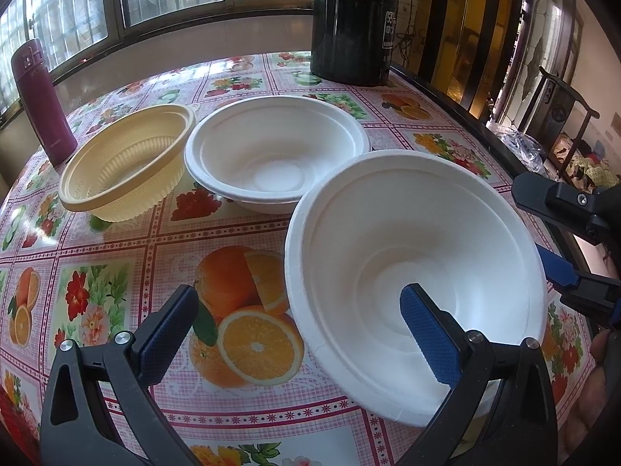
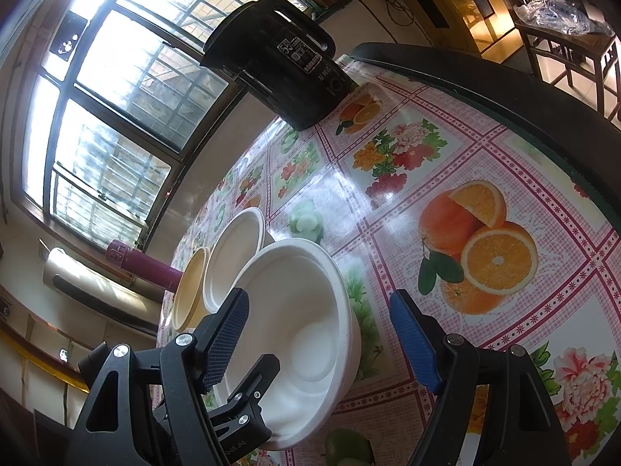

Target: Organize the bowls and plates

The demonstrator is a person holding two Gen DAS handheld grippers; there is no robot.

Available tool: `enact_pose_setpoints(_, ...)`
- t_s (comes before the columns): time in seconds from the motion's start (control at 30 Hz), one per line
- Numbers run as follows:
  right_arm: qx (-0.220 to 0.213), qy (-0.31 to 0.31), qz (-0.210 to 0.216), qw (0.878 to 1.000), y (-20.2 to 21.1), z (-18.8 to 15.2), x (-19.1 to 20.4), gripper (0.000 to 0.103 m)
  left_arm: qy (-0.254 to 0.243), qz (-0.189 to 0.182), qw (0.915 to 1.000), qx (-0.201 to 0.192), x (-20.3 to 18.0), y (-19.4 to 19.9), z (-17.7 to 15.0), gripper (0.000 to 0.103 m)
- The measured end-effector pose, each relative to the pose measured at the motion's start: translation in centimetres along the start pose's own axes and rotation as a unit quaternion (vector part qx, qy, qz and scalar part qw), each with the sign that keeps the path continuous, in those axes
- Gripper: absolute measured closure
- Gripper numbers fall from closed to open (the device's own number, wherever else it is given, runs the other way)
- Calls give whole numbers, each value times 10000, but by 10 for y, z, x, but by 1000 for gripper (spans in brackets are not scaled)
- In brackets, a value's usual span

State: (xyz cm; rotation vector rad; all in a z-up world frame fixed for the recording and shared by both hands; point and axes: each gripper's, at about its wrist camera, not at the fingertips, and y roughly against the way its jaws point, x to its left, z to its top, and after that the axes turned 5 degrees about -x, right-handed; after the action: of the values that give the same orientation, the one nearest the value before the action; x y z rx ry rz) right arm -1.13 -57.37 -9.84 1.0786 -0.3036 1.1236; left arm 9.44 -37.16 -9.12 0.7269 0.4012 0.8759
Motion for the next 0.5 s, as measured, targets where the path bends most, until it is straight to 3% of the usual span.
enact_pose_setpoints(0.5,1,12,-26,10000,0,0,0,25,-36,-10,10000,41,-3,-2,-1,0)
